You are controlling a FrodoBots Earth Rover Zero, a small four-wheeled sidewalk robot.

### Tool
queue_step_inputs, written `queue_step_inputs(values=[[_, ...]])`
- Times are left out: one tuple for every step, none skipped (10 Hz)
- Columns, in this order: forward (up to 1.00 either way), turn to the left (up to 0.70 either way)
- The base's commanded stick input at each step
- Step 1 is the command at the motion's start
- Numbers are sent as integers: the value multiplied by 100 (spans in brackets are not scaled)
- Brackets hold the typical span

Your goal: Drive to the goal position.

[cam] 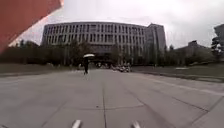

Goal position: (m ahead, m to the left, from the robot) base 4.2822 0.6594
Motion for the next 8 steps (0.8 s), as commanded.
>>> queue_step_inputs(values=[[85, 0], [85, 0], [85, 0], [85, 0], [85, 0], [85, 0], [85, 0], [85, 0]])
